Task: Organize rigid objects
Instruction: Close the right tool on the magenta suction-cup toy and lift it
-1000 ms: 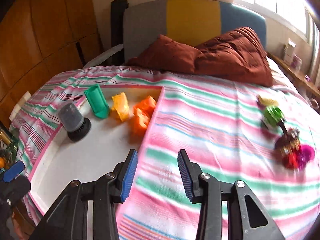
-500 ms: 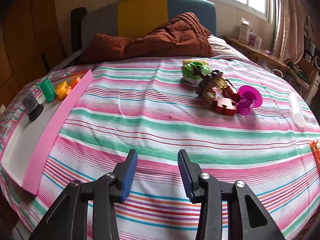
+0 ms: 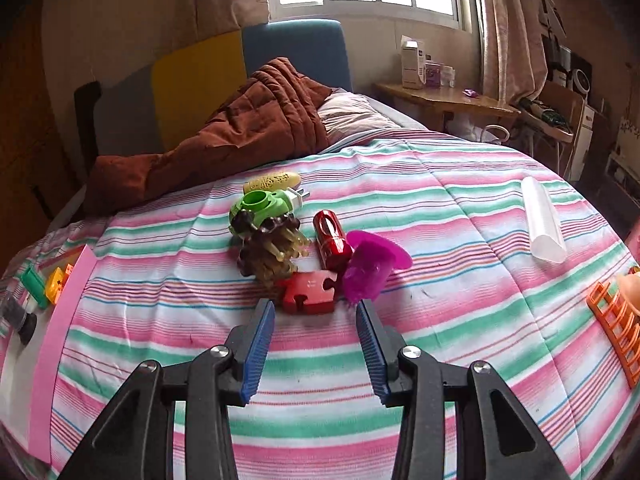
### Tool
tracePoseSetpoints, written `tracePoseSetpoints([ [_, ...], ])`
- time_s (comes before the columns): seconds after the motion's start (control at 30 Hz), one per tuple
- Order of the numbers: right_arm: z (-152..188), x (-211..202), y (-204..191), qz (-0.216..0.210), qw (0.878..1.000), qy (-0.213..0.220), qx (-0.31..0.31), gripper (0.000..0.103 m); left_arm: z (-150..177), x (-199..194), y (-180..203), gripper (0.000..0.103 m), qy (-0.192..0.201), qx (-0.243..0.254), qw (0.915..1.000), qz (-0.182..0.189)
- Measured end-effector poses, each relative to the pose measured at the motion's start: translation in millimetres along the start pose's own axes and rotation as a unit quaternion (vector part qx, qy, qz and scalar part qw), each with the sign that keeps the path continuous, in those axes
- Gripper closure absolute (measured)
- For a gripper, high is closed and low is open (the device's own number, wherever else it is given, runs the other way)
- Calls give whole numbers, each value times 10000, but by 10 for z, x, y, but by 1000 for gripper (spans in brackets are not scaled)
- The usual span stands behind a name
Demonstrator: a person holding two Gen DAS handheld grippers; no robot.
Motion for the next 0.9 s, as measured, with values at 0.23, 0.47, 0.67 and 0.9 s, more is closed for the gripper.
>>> tracePoseSetpoints([
  [0.23,-140,490,-167,-17,9985,-522,-144,60,-11,-19,21,0,-23,114,9999,-118],
  [0.47,20,526,-287,-516,9947,-778,-420,57,-10,9,31,0,-67,112,9998,-141],
  [0.67,268,107,-287,-1124,9902,-675,-480,57,-19,36,73,0,-71,153,9998,-92],
  [0.9,6,70,220,-40,9999,-2,126,57,-25,63,105,0,-90,139,9999,-45],
])
Point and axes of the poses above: each gripper's, at about its wrist camera, not at the fingertips, and x roughly the way its jaws point, y to its right, z to its underside, the point moved 3 cm from there along x, roughly the way its jaws point, and after that the axes turned 13 degrees about x, right-handed, at the moved point
